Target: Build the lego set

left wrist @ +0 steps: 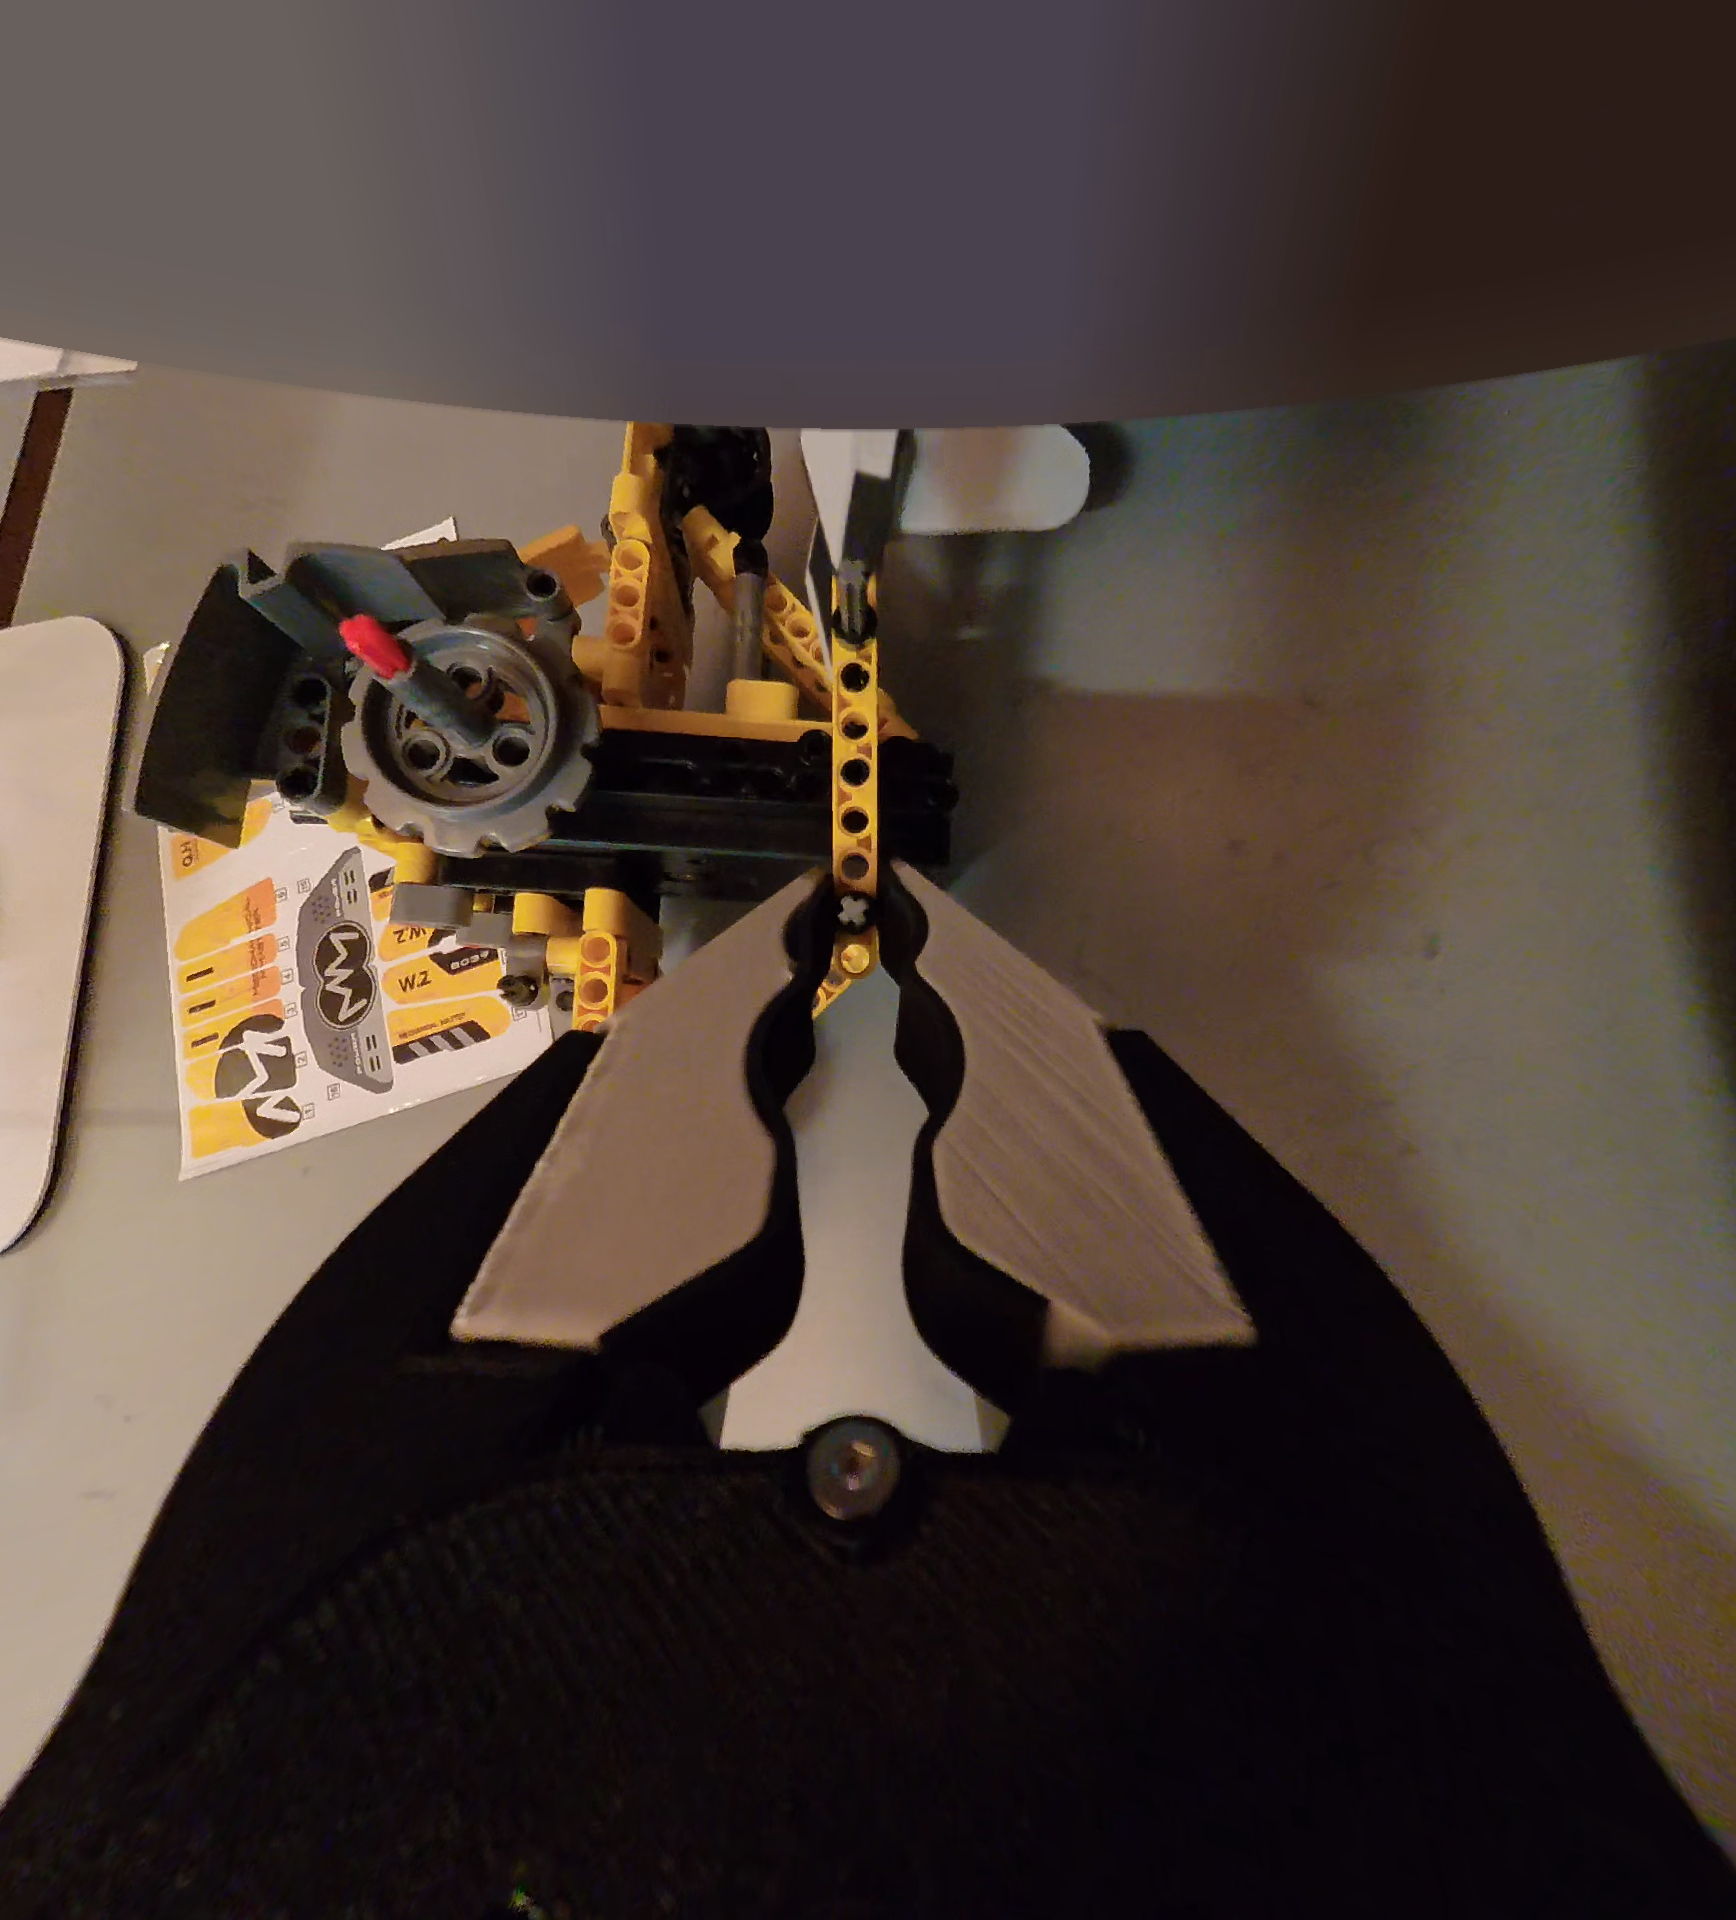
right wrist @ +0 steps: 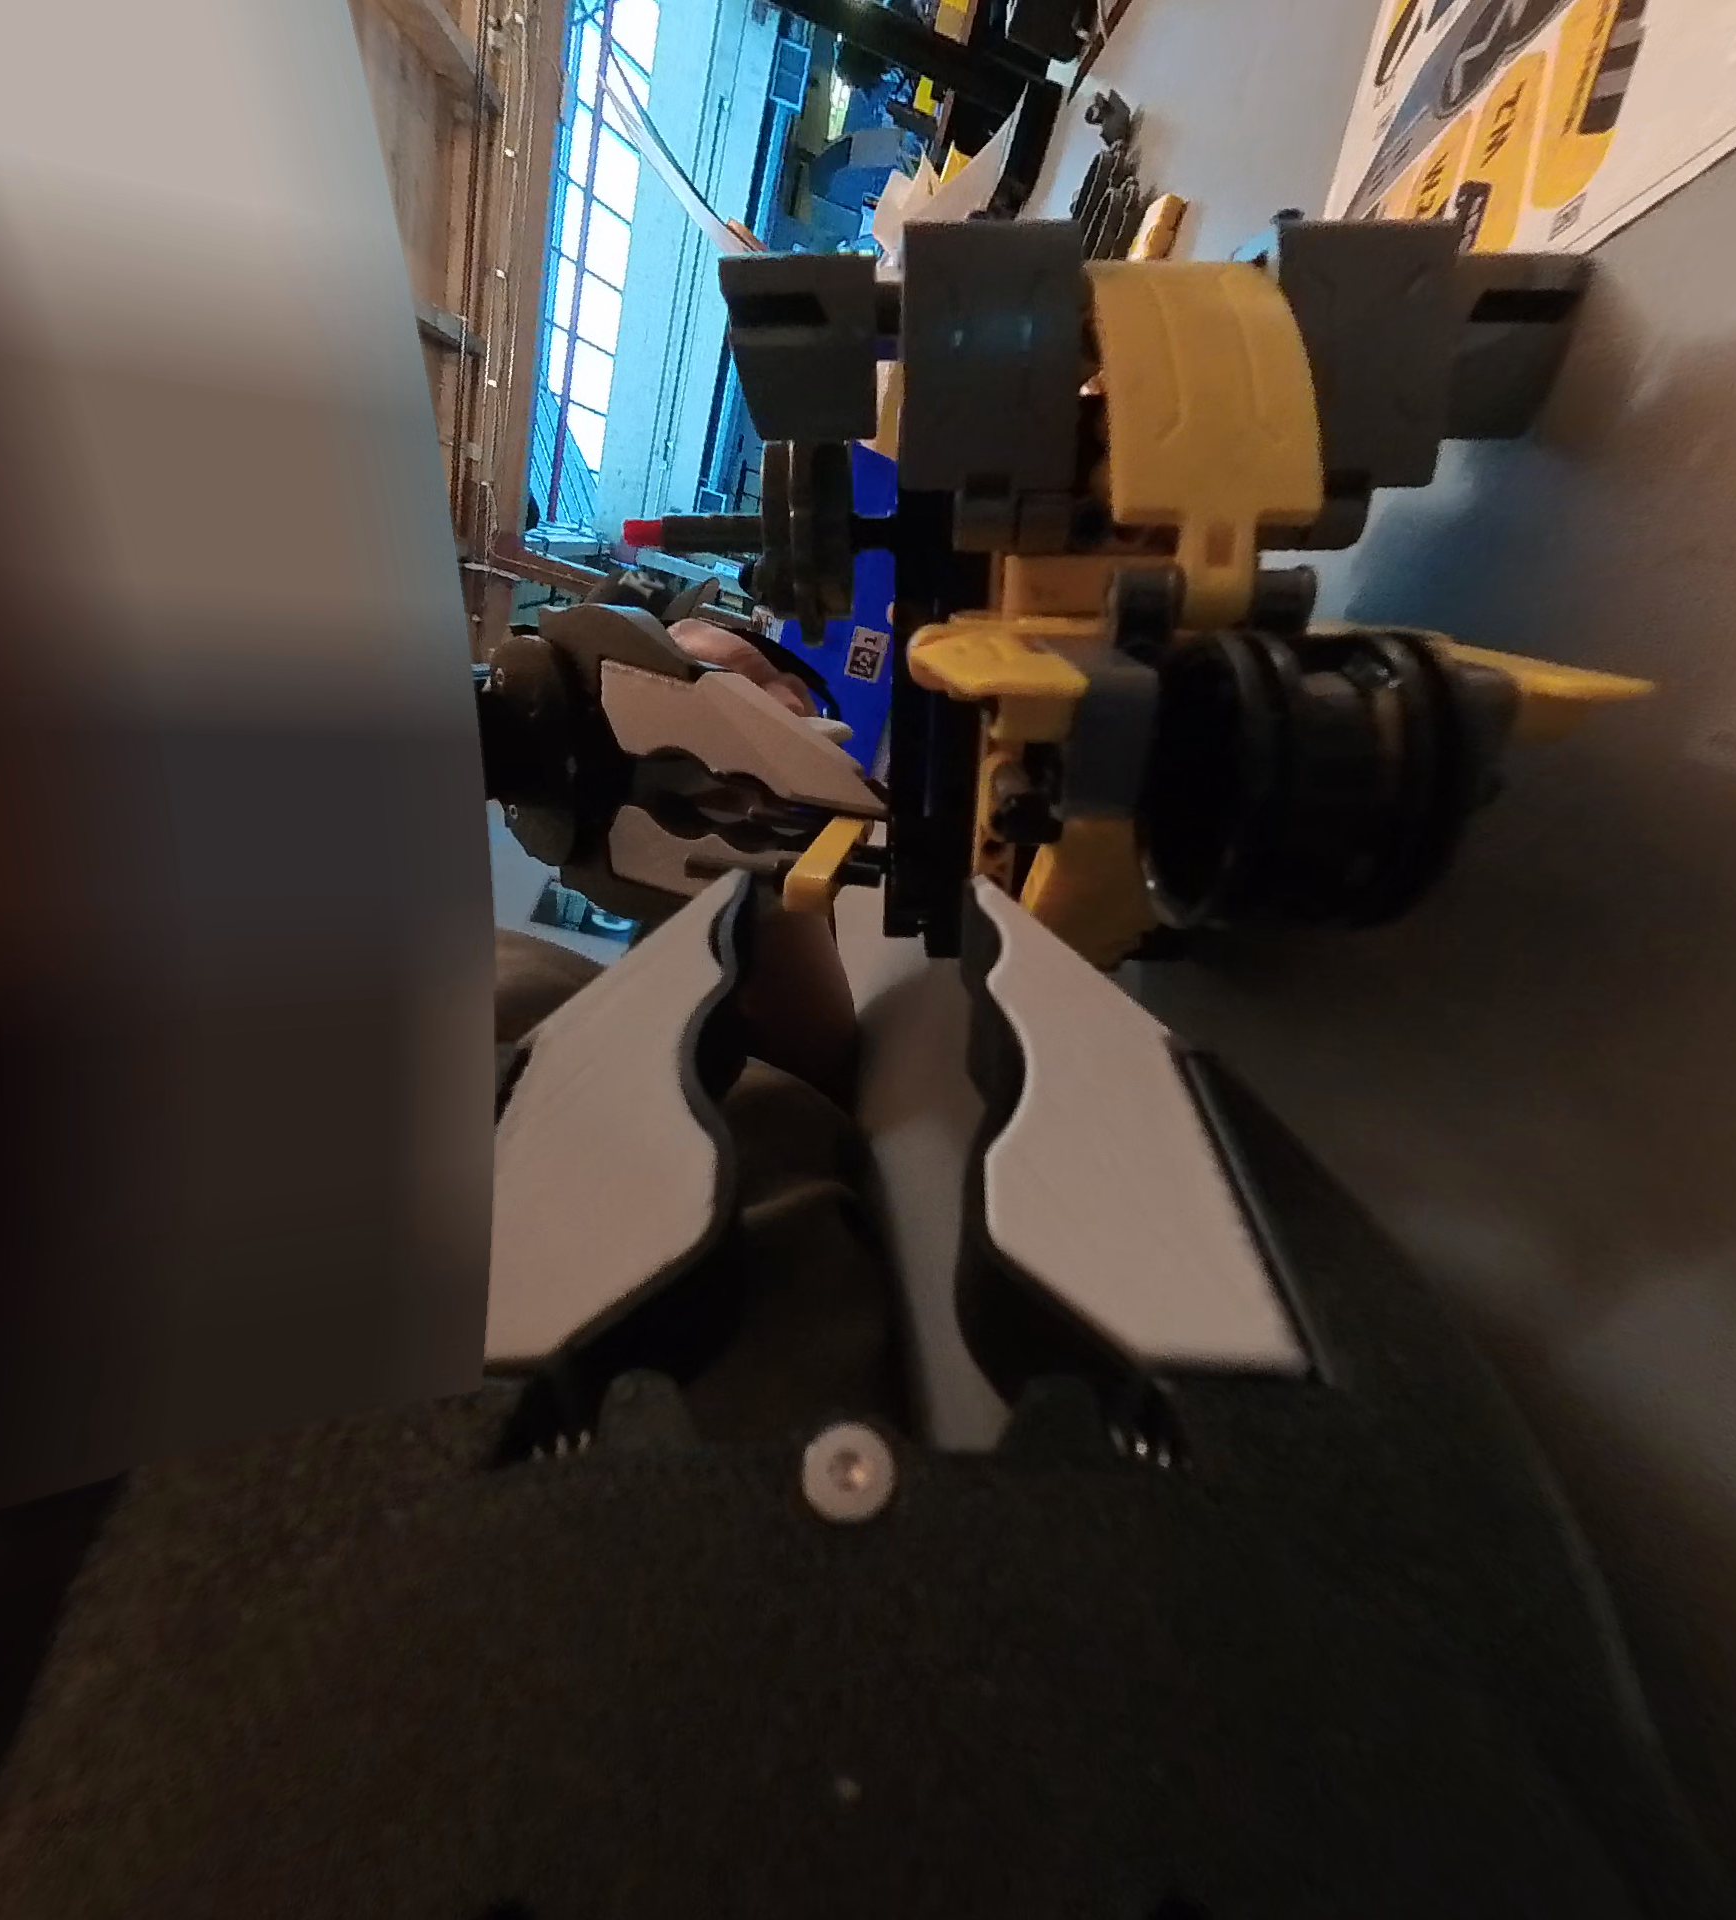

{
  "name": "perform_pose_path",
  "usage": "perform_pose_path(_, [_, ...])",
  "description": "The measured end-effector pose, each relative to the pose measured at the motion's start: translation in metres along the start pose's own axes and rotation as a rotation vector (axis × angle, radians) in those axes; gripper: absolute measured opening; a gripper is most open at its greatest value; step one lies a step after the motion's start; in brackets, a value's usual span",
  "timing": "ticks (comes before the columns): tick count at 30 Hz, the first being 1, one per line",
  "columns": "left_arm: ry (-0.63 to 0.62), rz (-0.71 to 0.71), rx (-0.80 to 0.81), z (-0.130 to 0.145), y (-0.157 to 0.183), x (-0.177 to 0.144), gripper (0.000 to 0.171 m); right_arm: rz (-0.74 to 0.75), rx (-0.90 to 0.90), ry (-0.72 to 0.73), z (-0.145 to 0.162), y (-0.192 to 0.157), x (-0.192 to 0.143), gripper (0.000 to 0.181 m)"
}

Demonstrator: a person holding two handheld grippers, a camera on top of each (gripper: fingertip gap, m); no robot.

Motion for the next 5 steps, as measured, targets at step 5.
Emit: perform_pose_path(5, [-0.006, -0.005, 0.009, -0.0005, 0.0004, 0.0001, 0.006, -0.019, -0.008, -0.008, 0.0006, 0.0014, 0.0011, 0.033])
Point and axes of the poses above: each gripper's, where its closed fingertips meet, x out along the fingers, z out of its underside, y = z × x across the jaws, the point moved 7 cm from there along -x, back along the fingers, and after that the axes turned 13 degrees about -x, right-handed, at the moved point
